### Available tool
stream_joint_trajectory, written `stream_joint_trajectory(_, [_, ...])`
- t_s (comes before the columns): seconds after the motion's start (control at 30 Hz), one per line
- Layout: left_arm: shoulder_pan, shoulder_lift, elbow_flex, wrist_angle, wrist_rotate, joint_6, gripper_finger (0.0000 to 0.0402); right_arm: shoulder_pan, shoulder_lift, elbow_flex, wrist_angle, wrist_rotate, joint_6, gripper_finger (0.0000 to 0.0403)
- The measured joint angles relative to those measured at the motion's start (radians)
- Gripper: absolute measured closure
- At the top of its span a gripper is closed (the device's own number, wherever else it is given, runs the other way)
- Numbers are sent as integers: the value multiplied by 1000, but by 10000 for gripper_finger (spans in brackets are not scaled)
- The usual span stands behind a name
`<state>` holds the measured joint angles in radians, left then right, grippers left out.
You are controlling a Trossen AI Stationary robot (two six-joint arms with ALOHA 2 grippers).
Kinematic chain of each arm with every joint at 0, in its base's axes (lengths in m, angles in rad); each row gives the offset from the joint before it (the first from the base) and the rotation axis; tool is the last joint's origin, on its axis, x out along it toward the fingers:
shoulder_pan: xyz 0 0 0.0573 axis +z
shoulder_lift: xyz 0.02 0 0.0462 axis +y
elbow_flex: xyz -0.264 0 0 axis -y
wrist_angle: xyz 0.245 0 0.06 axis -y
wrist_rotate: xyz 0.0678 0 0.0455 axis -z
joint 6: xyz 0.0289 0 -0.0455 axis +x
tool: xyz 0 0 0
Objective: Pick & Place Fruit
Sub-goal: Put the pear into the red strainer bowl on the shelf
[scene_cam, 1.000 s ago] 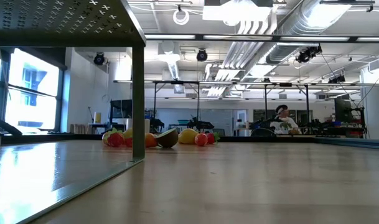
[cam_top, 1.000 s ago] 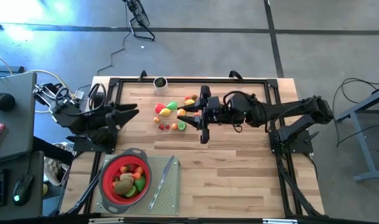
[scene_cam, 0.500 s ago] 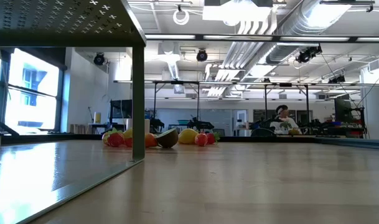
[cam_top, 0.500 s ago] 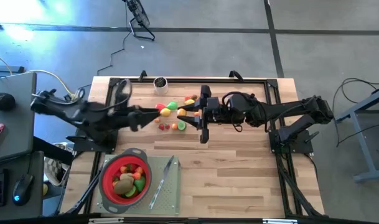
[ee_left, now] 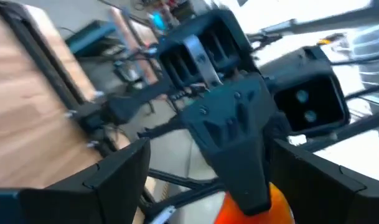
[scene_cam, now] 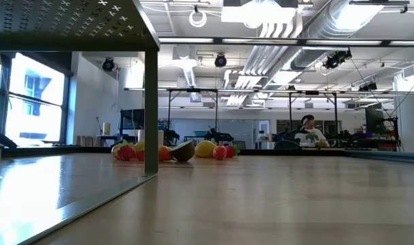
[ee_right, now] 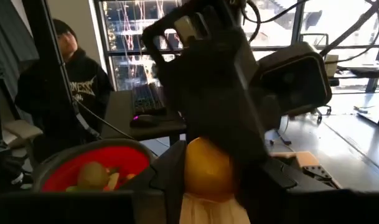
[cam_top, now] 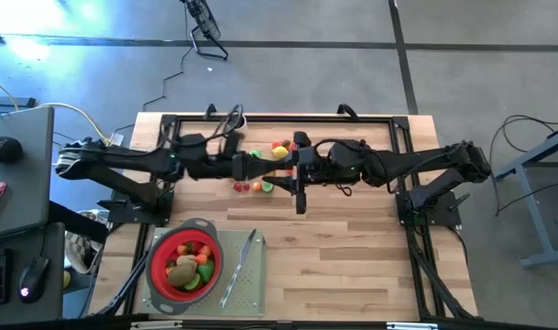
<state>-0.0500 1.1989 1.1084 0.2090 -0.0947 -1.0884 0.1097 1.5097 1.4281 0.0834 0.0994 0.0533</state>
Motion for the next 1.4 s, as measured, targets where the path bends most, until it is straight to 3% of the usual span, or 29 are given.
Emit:
stream_joint_trajectory(0.17, [-1,40,0,130,55,-2,80,0,0,0,-25,3,2,289])
stream_joint_trajectory(0.43, [-2,43,0,133,48,-18,80,0,0,0,-28,6,-5,282])
stream_joint_trajectory(0.77, [-2,41,0,99,137,-18,81,-7,-26,-1,-101,39,-44,282])
stream_joint_trajectory(1.03, [-2,38,0,103,139,-16,80,-8,-110,-1,-174,15,-24,291])
stream_joint_trajectory(1.4, [-2,64,2,112,79,-17,80,-8,-79,-1,-169,0,-2,289])
